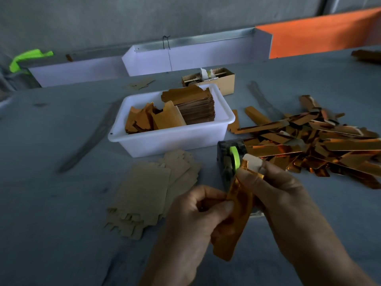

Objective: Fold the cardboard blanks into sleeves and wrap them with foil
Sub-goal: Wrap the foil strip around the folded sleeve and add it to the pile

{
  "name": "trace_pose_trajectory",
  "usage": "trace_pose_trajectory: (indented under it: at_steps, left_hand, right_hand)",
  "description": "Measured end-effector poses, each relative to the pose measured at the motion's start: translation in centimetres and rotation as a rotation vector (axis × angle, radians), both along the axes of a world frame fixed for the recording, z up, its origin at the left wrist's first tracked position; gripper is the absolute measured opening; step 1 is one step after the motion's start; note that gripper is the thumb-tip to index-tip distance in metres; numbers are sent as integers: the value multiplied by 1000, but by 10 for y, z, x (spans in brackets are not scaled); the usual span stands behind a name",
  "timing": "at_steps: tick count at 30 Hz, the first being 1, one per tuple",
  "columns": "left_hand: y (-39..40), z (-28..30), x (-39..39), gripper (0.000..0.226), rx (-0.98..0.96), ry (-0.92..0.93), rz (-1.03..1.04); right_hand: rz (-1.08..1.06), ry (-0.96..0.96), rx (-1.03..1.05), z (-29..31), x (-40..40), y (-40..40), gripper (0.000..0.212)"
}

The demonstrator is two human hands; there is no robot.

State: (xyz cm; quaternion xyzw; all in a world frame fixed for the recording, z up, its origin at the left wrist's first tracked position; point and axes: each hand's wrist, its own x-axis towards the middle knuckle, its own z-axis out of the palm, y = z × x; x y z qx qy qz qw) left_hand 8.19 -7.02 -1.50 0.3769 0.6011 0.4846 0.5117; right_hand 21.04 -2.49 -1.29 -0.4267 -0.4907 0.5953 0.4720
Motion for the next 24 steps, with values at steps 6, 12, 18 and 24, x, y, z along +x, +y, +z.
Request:
trace_pose_trajectory:
  at_steps: [6, 12, 18, 24]
  left_hand:
    - [-2, -4, 1, 8, 25, 21, -85]
    - [-1, -2, 8, 7, 27, -124, 10]
    - [2, -11, -3, 16, -18, -61, 223]
    - [4, -15, 4, 15, -71, -90, 201]
  right_hand:
    - [-26, -11, -32, 3, 1, 2, 21]
    - [-31, -121, -31, 3, 8, 6, 44]
    - [-181, -313, 53, -3, 36, 20, 13]
    - [-47, -498, 15, -21, 36, 18, 10]
